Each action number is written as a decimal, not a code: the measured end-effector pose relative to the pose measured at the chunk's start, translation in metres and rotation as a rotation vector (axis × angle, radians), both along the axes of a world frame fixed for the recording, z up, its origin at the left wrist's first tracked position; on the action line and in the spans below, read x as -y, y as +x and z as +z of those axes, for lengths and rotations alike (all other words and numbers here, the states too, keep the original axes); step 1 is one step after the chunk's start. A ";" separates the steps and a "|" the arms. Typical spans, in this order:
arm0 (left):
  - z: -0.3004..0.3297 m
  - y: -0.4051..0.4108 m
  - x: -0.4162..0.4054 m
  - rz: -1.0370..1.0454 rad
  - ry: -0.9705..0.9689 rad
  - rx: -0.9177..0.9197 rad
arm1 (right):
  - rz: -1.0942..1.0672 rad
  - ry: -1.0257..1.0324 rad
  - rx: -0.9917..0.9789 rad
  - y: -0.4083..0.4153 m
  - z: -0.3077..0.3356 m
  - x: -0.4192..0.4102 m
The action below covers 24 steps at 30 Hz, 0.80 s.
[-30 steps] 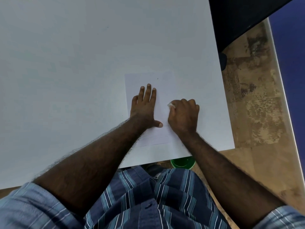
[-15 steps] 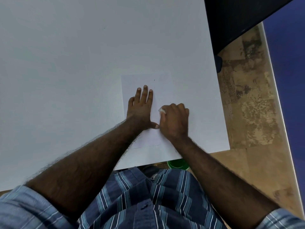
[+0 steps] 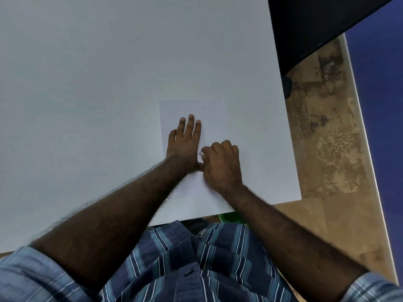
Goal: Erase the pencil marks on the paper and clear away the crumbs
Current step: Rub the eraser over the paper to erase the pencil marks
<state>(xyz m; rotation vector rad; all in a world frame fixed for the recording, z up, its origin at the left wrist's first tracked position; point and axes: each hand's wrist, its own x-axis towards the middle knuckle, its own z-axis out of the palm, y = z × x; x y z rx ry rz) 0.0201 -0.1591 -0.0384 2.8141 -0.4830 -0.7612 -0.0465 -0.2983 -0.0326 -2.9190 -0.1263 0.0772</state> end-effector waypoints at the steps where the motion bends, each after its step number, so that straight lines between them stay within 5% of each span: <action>1: 0.000 0.000 -0.001 0.000 -0.001 0.001 | 0.004 -0.002 0.006 0.002 -0.001 0.003; 7: 0.005 0.001 -0.002 -0.014 -0.005 -0.043 | -0.251 -0.049 0.096 0.054 -0.007 0.033; 15: 0.000 0.000 -0.001 -0.008 -0.009 -0.016 | 0.019 -0.004 0.049 0.019 -0.001 0.009; 24: 0.002 0.001 -0.002 -0.002 -0.017 -0.034 | -0.250 -0.020 0.079 0.056 -0.005 0.011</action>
